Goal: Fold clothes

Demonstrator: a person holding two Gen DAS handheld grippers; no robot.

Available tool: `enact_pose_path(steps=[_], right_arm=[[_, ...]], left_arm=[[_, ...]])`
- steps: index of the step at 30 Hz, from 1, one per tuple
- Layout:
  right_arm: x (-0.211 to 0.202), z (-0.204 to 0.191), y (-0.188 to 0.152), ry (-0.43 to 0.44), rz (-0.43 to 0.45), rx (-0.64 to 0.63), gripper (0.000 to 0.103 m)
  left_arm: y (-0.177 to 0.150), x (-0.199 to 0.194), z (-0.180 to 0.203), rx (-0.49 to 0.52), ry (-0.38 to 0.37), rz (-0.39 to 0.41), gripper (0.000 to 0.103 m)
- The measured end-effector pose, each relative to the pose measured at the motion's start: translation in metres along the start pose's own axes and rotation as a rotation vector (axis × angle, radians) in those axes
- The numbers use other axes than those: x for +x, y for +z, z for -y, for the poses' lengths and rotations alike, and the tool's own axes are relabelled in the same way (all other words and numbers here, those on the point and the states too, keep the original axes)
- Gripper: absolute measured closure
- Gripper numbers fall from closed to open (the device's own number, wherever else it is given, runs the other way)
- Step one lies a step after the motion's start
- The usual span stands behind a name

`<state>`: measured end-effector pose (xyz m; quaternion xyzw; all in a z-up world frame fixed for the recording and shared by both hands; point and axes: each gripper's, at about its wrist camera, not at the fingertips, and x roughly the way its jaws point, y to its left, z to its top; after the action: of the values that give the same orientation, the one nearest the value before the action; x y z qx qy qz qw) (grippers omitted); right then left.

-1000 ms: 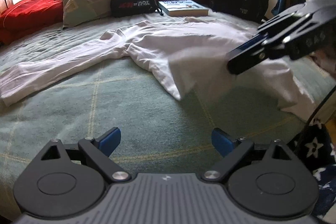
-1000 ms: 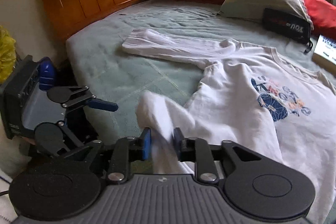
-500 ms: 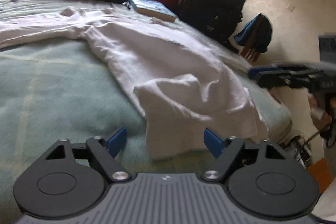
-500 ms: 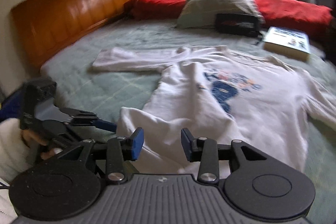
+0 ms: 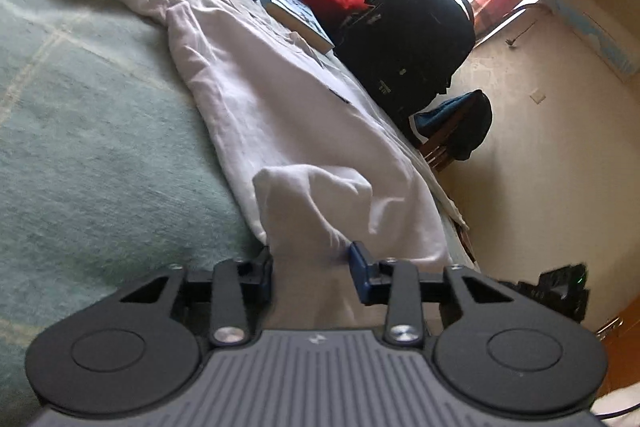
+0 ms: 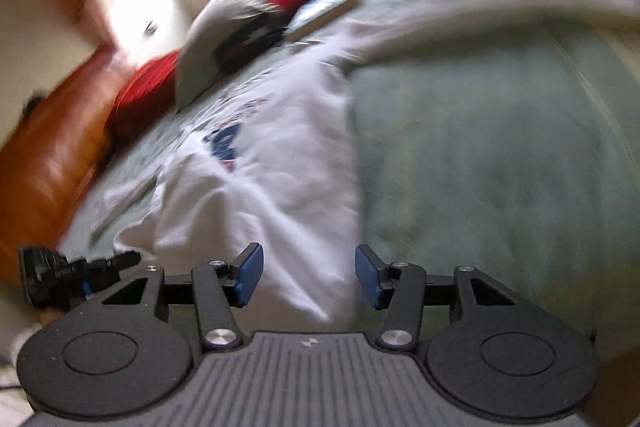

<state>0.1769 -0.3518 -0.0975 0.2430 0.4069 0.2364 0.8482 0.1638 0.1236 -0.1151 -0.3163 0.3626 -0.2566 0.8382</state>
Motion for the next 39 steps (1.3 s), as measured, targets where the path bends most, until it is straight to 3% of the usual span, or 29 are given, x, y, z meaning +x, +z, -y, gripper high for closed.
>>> enact_pose_path(steps=[4, 7, 10, 12, 17, 21, 22, 31, 35, 39], right_arm=[[0.003, 0.026, -0.016, 0.107, 0.003, 0.147, 0.044], [0.015, 0.029, -0.024, 0.192, -0.017, 0.194, 0.043], [0.026, 0.029, -0.019, 0.238, -0.013, 0.181, 0.044], [0.031, 0.032, -0.015, 0.256, -0.011, 0.199, 0.045], [0.024, 0.028, -0.028, 0.234, 0.004, 0.162, 0.056], [0.022, 0.029, -0.033, 0.185, 0.012, 0.166, 0.09], [0.021, 0.026, -0.031, 0.177, 0.013, 0.156, 0.091], [-0.019, -0.024, -0.006, 0.251, 0.062, 0.004, 0.095], [-0.018, -0.031, -0.004, 0.204, 0.024, -0.035, 0.095], [-0.007, -0.02, -0.014, 0.126, -0.043, -0.006, 0.092]], left_arm=[[-0.003, 0.001, 0.006, -0.011, -0.011, -0.042, 0.069], [-0.007, -0.002, 0.001, -0.042, -0.007, -0.026, 0.072], [-0.003, 0.005, -0.01, -0.136, -0.015, -0.002, 0.08], [-0.002, 0.009, -0.011, -0.166, 0.003, 0.004, 0.094], [-0.004, -0.009, 0.008, -0.107, 0.042, 0.059, 0.097], [0.001, -0.039, 0.02, -0.056, 0.083, 0.118, 0.098], [0.003, -0.047, 0.022, -0.049, 0.094, 0.133, 0.098], [0.007, -0.103, 0.049, 0.073, 0.124, 0.178, 0.098], [0.001, -0.11, 0.045, 0.084, 0.167, 0.139, 0.098], [-0.006, -0.103, 0.028, 0.055, 0.284, 0.049, 0.092]])
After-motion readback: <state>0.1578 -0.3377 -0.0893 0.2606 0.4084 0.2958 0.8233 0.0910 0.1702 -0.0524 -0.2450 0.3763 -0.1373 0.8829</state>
